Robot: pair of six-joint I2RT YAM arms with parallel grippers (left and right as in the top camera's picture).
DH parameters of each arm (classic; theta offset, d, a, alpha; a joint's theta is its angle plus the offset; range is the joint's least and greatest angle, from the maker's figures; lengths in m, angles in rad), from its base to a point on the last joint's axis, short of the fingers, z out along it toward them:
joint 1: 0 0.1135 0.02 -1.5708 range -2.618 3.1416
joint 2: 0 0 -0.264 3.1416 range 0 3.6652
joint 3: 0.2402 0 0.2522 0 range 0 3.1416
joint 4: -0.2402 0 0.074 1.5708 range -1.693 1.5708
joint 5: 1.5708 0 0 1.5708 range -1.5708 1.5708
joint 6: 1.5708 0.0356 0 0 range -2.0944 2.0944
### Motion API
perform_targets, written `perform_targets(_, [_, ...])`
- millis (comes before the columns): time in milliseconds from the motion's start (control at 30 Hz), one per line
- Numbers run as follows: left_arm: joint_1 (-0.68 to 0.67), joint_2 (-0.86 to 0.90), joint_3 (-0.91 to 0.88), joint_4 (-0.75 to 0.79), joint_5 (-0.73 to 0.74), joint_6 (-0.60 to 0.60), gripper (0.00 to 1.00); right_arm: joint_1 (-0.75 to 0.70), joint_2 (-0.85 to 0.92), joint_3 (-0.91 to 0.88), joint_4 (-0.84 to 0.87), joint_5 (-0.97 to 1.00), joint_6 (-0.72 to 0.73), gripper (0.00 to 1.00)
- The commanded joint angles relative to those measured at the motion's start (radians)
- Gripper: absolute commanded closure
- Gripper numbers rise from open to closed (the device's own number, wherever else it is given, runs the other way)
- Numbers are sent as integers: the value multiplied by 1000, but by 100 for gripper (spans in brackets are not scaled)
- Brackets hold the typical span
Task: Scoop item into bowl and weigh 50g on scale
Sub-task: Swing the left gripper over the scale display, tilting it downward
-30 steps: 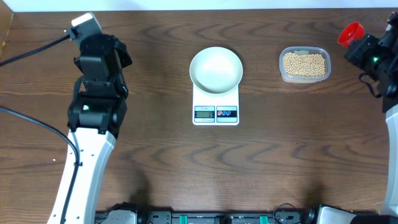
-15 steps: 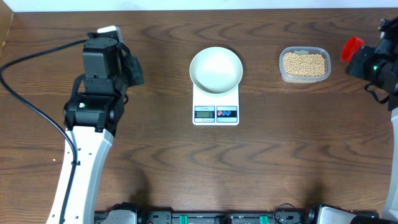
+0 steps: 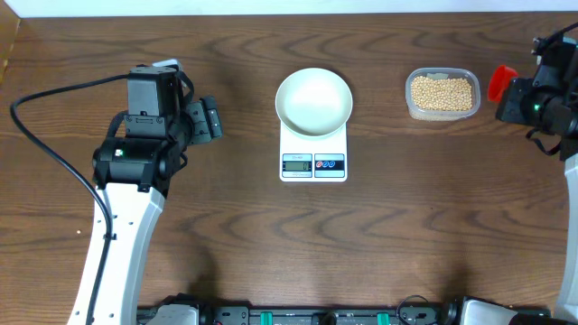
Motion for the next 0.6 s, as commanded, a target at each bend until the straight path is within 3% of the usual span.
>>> perform_targets(0, [4, 1, 18, -11, 2, 10, 11, 6, 3, 24, -8, 1, -28, 99])
perform_targets(167, [4, 1, 18, -8, 6, -5, 11, 6, 3, 23, -14, 1, -27, 99])
perform_targets(267, [4, 1, 18, -24, 154, -10, 9, 6, 3, 23, -11, 1, -27, 99])
perform_targets(333, [4, 2, 18, -43, 266, 74, 2, 6, 3, 23, -11, 1, -27, 99])
perform_targets(433, [4, 16, 18, -122, 433, 253, 2, 6, 3, 23, -10, 1, -27, 99])
perform_targets(567, [4, 37, 18, -212, 451, 338, 2, 6, 3, 23, -10, 1, -27, 99])
